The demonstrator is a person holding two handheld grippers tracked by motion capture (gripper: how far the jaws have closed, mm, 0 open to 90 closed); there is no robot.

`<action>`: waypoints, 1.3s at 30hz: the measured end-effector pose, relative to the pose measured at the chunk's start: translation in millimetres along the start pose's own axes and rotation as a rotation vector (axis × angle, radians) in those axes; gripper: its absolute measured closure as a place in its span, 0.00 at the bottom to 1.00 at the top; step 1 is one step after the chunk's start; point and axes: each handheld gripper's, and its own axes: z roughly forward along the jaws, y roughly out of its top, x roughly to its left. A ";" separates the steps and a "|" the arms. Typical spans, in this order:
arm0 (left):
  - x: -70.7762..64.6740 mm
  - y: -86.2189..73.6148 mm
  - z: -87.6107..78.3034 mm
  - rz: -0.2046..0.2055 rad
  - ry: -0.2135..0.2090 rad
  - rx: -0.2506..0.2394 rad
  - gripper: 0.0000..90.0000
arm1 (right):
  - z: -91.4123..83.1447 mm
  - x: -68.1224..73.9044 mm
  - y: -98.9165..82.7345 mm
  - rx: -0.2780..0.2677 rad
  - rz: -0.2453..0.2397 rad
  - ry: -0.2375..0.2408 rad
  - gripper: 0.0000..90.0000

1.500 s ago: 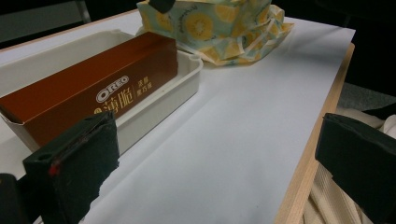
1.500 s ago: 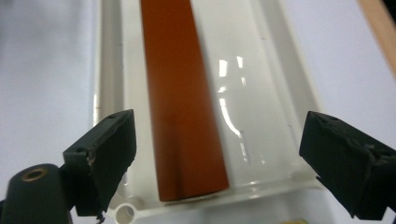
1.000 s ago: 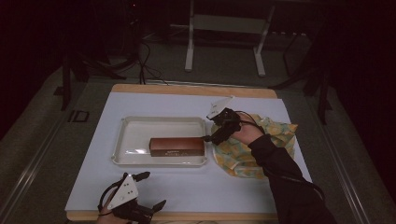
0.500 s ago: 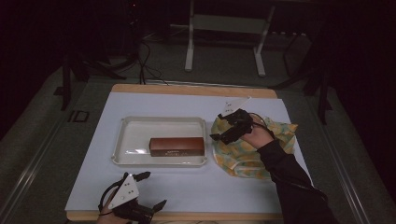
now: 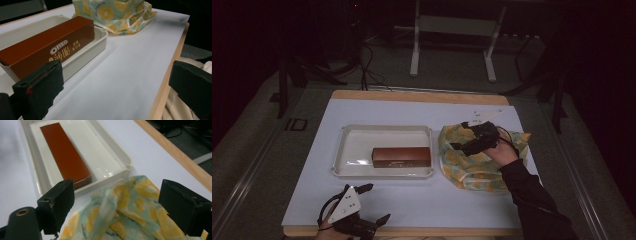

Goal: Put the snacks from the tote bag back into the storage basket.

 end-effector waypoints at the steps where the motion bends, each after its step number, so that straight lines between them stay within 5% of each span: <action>1: 0.0 0.0 0.2 0.000 0.000 0.000 0.00 | -2.4 -0.5 -2.8 -0.011 0.005 -0.008 0.15; 15: -0.1 0.3 0.7 -0.002 0.000 0.000 0.00 | -31.2 -1.3 -43.7 -0.093 0.089 -0.117 0.14; 39: -0.7 0.4 1.7 0.002 -0.006 0.007 0.00 | -56.9 17.3 -111.1 -0.173 0.203 -0.275 0.14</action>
